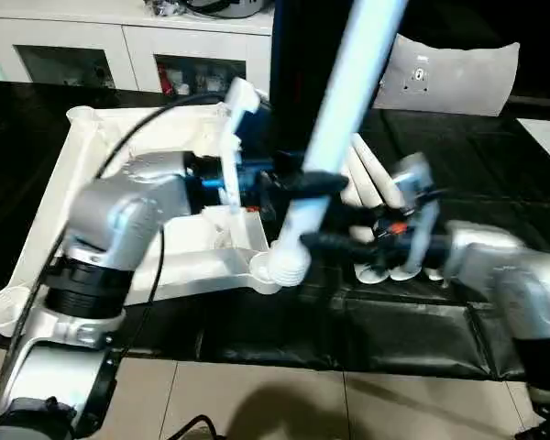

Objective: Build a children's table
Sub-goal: Pick table leg

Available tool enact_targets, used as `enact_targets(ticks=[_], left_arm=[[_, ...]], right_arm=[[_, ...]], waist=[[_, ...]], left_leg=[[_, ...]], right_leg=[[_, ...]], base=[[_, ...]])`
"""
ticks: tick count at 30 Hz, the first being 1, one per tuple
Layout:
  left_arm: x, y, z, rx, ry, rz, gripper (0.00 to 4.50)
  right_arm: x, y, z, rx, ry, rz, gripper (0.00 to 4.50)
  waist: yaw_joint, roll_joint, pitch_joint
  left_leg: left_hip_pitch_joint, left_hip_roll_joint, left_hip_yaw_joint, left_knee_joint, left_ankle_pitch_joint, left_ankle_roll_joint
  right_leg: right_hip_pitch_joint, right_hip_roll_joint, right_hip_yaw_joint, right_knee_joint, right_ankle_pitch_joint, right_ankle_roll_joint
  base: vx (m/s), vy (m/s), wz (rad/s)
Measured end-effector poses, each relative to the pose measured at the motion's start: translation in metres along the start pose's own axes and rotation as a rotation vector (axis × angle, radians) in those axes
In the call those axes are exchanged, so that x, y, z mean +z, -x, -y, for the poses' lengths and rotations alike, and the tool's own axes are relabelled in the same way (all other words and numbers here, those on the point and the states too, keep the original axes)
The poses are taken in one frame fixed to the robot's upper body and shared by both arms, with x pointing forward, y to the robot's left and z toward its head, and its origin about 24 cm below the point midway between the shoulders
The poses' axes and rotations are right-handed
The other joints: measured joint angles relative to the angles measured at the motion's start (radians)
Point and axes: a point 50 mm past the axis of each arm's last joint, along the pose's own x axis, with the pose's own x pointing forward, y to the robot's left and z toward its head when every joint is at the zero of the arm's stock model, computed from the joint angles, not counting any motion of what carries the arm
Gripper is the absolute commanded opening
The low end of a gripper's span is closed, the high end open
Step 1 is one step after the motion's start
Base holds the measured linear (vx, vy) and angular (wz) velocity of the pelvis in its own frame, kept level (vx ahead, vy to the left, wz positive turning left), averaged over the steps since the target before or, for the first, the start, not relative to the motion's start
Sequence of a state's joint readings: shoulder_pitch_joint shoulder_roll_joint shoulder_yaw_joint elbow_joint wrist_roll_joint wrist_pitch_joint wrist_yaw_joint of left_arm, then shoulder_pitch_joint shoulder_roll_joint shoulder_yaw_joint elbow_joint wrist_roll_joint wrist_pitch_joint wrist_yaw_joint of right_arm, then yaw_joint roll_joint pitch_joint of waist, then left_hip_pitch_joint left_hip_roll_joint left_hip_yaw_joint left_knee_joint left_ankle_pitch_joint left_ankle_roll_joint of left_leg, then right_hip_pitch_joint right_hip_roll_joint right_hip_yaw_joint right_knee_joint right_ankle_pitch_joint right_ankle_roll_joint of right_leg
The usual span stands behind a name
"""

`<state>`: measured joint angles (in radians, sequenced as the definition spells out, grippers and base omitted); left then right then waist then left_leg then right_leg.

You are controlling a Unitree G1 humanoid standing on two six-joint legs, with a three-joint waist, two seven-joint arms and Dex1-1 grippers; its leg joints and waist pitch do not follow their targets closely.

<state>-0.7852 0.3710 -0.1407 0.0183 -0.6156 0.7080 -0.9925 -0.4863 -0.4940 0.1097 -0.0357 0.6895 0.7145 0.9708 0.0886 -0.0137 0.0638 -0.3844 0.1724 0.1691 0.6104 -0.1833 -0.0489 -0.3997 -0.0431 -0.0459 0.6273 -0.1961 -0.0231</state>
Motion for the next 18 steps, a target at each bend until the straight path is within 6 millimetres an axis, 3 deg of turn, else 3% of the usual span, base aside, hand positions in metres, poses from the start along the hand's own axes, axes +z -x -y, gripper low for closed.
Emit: enact_targets(ticks=[4, 18], left_arm=[[0.0002, -0.0048, 0.0028, -0.034, 0.015, 0.024, 1.86], [-0.0007, -0.0092, 0.0058, -0.074, 0.021, 0.033, 1.86]], right_arm=[[-0.0017, -0.0016, 0.001, 0.008, 0.014, -0.002, 3.88], [-0.002, -0.0072, -0.0051, 0.119, 0.023, 0.0, 2.6]], waist=[[0.001, 0.0, 0.0], [0.0, 0.0, 0.0]], left_leg=[[0.0, 0.0, 0.0, 0.0, 0.0, 0.0], [0.0, 0.0, 0.0, 0.001, 0.0, 0.0]], right_leg=[[0.0, 0.0, 0.0, 0.0, 0.0, 0.0], [0.0, 0.0, 0.0, 0.001, 0.0, -0.001]], base=[[0.0, 0.0, 0.0], [0.0, 0.0, 0.0]])
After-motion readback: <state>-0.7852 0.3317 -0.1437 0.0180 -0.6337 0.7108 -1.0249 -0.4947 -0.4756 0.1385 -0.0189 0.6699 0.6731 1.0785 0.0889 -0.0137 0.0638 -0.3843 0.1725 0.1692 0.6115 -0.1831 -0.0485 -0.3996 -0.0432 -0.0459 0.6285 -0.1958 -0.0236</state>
